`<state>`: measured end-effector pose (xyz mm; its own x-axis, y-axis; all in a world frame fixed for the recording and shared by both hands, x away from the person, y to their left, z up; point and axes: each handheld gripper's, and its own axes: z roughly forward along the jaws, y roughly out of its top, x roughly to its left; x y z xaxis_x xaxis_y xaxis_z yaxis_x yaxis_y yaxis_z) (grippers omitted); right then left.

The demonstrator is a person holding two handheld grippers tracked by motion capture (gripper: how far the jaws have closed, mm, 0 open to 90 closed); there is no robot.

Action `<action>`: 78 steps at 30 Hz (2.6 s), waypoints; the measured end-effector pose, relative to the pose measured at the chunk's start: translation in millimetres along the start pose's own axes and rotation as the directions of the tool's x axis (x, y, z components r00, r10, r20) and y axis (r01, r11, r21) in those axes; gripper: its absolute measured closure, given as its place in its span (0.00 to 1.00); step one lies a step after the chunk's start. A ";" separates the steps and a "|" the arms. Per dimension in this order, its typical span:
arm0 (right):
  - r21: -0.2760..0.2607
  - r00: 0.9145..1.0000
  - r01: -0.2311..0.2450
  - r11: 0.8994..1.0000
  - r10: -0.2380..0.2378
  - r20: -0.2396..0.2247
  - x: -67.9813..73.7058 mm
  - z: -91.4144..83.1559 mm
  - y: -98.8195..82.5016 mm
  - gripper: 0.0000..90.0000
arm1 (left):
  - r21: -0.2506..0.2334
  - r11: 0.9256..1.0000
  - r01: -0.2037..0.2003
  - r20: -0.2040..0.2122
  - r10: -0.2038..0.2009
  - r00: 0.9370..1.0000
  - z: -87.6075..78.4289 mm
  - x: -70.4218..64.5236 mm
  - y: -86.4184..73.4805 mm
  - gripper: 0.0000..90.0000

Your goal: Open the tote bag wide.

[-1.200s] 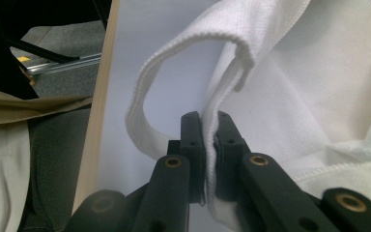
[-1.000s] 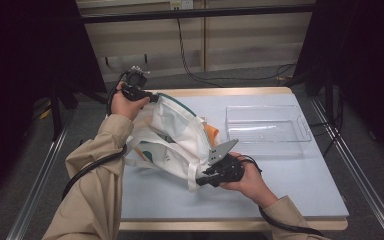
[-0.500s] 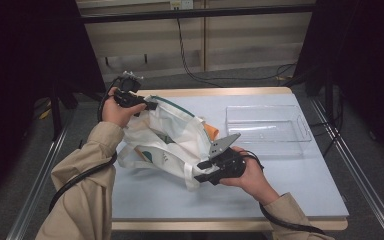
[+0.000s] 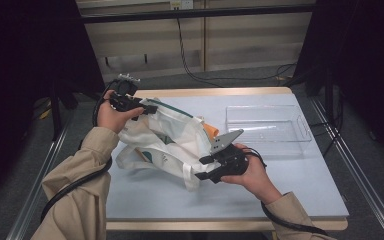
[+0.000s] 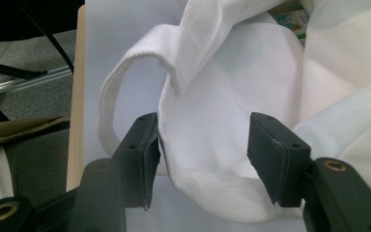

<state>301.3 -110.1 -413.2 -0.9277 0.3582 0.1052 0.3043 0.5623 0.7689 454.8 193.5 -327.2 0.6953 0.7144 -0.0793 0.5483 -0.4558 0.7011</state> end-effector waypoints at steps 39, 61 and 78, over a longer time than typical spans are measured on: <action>-0.026 0.998 -0.020 0.999 0.022 0.066 -19.6 -17.6 30.4 0.42 | -0.028 0.999 -0.020 0.063 0.022 0.998 -40.2 -4.5 -35.7 0.27; -0.042 0.992 -0.034 0.999 0.039 0.120 -31.8 -13.2 50.2 0.42 | 0.015 1.000 -0.007 0.137 0.005 0.991 -16.9 -21.7 -62.6 0.29; -0.070 0.983 -0.052 0.996 0.063 0.170 -46.9 -23.3 51.6 0.47 | 0.050 0.999 -0.013 0.177 0.004 0.984 6.6 -34.2 -70.0 0.32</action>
<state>355.5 -115.2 -363.8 -0.8562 0.5147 0.0449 0.3365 0.4896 0.8044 395.8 197.5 -378.2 0.7687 0.6075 -0.2002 0.5617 -0.4913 0.6657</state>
